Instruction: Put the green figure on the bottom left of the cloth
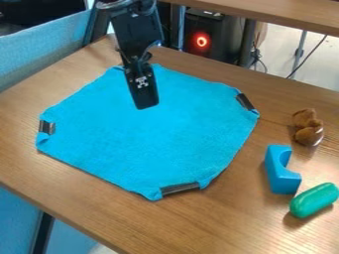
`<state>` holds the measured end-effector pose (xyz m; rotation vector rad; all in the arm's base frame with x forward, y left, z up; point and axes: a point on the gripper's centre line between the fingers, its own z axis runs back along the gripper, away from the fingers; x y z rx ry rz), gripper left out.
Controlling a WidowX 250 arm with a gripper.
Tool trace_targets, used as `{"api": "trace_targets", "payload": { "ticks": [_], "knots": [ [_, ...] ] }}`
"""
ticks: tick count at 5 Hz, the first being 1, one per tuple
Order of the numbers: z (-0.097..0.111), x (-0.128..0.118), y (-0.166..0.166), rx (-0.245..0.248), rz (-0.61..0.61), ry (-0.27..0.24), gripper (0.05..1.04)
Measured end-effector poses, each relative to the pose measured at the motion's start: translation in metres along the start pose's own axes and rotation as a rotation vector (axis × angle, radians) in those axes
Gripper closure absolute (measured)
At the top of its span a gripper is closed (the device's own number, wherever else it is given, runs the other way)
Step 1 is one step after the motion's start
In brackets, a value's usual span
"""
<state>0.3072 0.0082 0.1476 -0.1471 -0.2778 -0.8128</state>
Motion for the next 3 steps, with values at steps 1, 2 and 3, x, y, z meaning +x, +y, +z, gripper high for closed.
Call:
{"api": "trace_targets", "payload": {
  "ticks": [1, 2, 3],
  "knots": [
    [-0.009, -0.002, 0.000, -0.028, 0.005, 0.013, 0.084],
    [-0.014, -0.019, 0.014, -0.071, 0.052, -0.023, 0.084],
    [-0.009, -0.037, 0.024, 0.056, 0.243, 0.004, 0.084]
  ]
}}
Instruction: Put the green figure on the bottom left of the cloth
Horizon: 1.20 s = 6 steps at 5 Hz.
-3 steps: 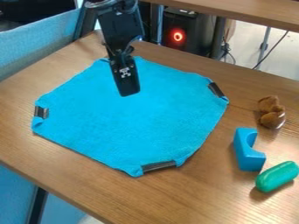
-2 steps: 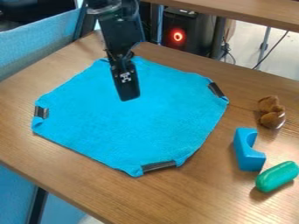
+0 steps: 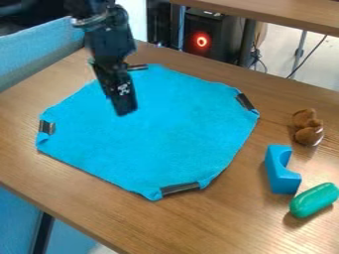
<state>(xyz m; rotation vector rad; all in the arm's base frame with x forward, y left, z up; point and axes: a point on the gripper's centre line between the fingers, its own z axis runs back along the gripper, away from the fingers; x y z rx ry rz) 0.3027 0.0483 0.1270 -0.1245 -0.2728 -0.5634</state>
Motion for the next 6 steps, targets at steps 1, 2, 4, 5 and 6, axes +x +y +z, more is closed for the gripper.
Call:
{"api": "trace_targets", "payload": {
  "ticks": [1, 2, 4, 5, 6],
  "knots": [
    [0.011, -0.020, 0.015, 0.141, 0.229, -0.053, 0.084],
    [0.019, -0.037, 0.019, 0.190, 0.466, -0.110, 0.084],
    [0.003, -0.074, 0.028, 0.199, 0.794, -0.471, 0.084],
    [0.010, -0.056, 0.001, 0.132, 0.665, -0.488, 0.084],
    [0.009, -0.017, -0.042, 0.129, 0.371, -0.413, 0.084]
  ]
}}
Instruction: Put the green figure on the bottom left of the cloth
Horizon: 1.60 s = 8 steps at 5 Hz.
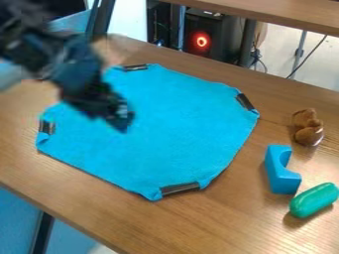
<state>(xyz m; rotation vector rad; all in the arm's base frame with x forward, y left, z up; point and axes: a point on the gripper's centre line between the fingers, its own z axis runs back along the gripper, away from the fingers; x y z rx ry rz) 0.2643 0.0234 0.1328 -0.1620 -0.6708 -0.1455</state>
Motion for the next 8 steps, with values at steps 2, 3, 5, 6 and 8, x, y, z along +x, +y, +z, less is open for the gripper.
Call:
{"api": "trace_targets", "payload": {
  "ticks": [2, 3, 5, 6, 8],
  "knots": [
    [-0.012, 0.012, -0.089, -0.239, -0.387, 0.045, 0.084],
    [-0.017, 0.013, -0.126, -0.285, -0.419, 0.052, 0.084],
    [-0.047, 0.003, -0.191, -0.193, -0.447, 0.033, 0.084],
    [-0.066, 0.006, -0.205, -0.072, -0.387, -0.036, 0.084],
    [-0.094, 0.017, -0.214, -0.037, -0.369, -0.075, 0.084]
  ]
}}
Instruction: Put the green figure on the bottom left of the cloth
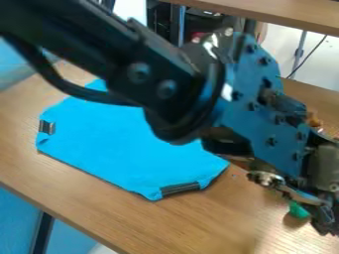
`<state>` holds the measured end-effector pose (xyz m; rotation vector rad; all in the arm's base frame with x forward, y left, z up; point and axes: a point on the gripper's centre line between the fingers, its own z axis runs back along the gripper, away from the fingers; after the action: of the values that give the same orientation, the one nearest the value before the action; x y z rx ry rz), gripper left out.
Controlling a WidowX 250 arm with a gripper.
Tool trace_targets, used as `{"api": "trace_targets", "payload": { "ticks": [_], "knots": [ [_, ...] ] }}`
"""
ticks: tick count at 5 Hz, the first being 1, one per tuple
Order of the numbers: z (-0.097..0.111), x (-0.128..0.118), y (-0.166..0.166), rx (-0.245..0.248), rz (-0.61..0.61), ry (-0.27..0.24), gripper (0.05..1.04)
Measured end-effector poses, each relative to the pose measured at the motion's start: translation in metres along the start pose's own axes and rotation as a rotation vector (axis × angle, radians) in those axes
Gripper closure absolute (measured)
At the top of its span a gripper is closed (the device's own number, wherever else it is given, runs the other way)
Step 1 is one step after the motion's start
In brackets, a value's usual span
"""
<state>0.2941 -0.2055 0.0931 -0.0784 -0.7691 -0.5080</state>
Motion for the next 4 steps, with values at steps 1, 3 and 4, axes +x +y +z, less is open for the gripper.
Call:
{"api": "trace_targets", "payload": {
  "ticks": [1, 3, 4],
  "knots": [
    [-0.014, 0.000, 0.003, -0.008, 0.054, -0.009, 0.084],
    [-0.045, -0.001, 0.000, -0.038, 0.093, 0.001, 0.084],
    [-0.057, 0.002, -0.003, -0.045, 0.112, 0.012, 0.137]
  ]
}}
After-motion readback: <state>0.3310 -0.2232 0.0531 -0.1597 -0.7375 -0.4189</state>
